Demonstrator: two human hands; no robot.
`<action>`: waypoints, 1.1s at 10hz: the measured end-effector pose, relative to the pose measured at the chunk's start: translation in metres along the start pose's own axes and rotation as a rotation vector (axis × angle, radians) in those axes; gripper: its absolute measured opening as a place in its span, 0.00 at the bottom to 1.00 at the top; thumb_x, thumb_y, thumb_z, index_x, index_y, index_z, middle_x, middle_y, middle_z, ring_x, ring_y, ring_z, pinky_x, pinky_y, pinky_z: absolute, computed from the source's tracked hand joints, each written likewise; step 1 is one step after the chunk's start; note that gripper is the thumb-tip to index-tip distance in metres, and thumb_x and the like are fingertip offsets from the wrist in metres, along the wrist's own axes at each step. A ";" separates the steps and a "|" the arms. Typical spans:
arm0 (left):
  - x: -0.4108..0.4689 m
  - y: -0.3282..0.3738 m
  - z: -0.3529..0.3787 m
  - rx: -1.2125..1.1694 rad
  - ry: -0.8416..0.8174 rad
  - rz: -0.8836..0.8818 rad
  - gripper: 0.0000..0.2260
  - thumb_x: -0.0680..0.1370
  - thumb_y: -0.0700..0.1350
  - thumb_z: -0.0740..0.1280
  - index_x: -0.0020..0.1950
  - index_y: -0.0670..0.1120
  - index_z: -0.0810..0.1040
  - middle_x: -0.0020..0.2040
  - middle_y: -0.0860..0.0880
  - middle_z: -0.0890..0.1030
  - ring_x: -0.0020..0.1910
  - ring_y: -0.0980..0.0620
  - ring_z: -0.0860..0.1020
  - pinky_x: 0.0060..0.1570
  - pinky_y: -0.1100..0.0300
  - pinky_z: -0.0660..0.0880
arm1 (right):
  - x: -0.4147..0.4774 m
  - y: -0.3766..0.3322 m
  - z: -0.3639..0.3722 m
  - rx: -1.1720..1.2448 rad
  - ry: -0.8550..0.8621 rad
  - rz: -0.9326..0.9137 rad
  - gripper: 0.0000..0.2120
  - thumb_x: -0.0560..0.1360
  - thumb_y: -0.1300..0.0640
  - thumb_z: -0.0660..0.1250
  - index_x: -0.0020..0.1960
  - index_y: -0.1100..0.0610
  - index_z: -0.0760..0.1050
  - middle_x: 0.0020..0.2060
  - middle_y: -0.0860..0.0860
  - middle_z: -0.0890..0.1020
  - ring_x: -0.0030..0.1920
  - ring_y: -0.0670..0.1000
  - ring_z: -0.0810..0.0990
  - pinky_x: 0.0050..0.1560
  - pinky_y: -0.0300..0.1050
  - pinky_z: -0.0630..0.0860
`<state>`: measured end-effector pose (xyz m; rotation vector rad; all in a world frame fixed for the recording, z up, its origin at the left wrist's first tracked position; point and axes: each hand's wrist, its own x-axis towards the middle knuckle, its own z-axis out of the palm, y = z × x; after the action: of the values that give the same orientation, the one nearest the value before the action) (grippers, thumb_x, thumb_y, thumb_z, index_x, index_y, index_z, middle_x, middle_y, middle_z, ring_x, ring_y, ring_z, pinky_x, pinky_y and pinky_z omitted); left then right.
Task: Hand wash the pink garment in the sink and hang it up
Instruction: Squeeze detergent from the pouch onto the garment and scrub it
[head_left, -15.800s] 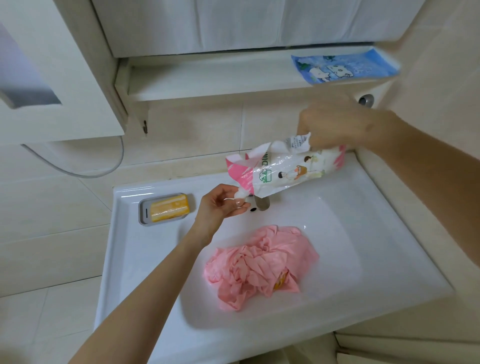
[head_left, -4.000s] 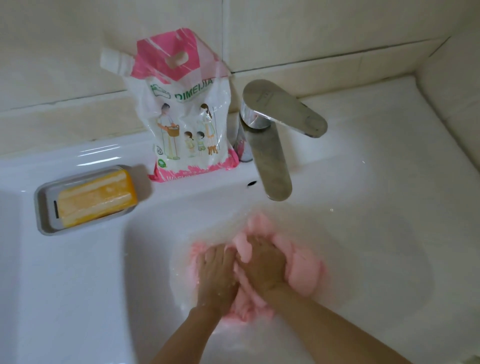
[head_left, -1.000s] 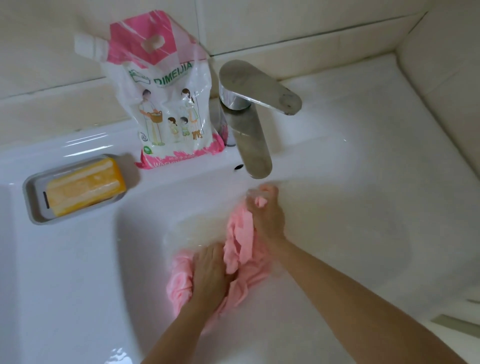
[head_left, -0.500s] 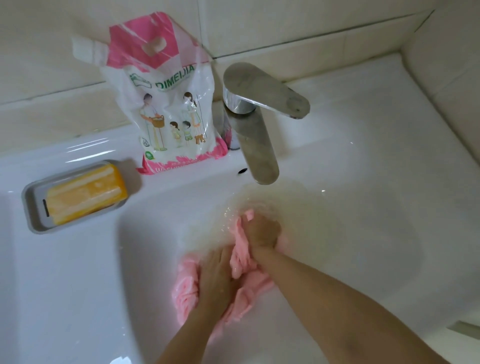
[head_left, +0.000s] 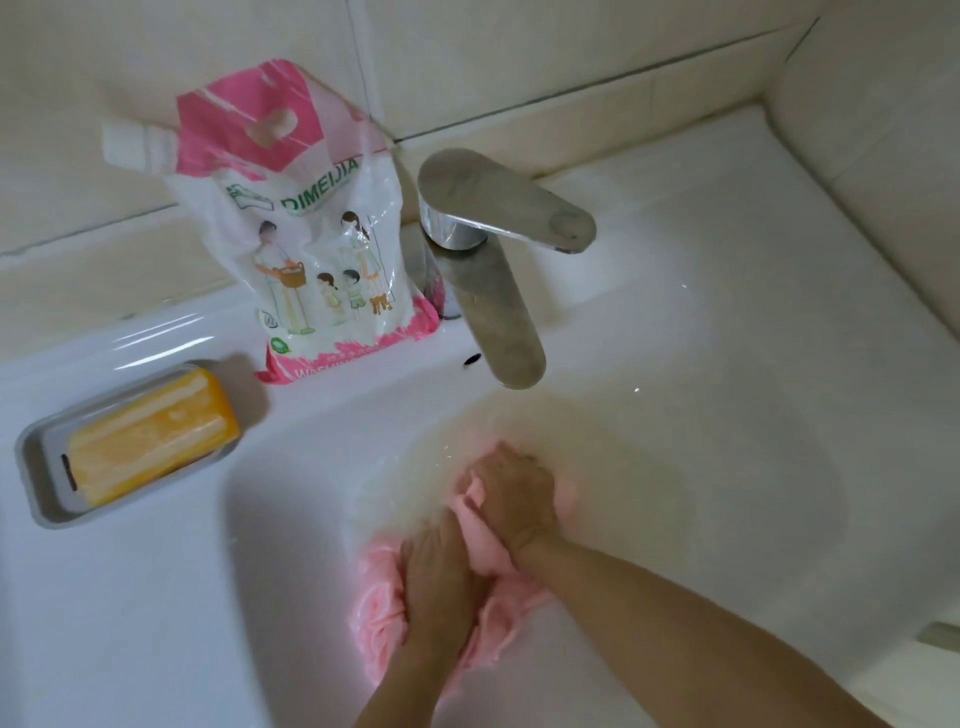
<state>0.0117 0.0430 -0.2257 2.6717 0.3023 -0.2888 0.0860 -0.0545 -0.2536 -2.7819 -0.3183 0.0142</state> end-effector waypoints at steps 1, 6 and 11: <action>-0.005 0.007 -0.009 -0.079 -0.245 -0.064 0.31 0.67 0.63 0.50 0.57 0.44 0.75 0.46 0.47 0.81 0.45 0.47 0.81 0.44 0.58 0.77 | 0.026 -0.018 -0.047 0.317 -0.158 0.418 0.25 0.77 0.43 0.53 0.36 0.56 0.81 0.32 0.53 0.81 0.32 0.54 0.81 0.30 0.38 0.69; -0.003 0.008 0.000 -0.242 -0.012 -0.029 0.17 0.73 0.50 0.51 0.45 0.45 0.77 0.37 0.49 0.78 0.38 0.48 0.77 0.39 0.54 0.74 | 0.003 0.009 -0.002 -0.102 -0.037 -0.066 0.20 0.65 0.37 0.57 0.38 0.50 0.79 0.34 0.51 0.79 0.36 0.54 0.78 0.35 0.44 0.74; -0.004 0.010 -0.003 -0.391 0.077 -0.077 0.14 0.79 0.47 0.54 0.37 0.51 0.74 0.35 0.54 0.77 0.38 0.58 0.76 0.44 0.61 0.74 | -0.032 0.013 -0.018 -0.138 -0.028 -0.134 0.18 0.66 0.39 0.60 0.43 0.51 0.78 0.44 0.53 0.79 0.42 0.57 0.77 0.39 0.48 0.72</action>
<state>0.0105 0.0350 -0.2183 2.2919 0.4374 -0.1330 0.0583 -0.0801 -0.2417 -2.8920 -0.5318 -0.0014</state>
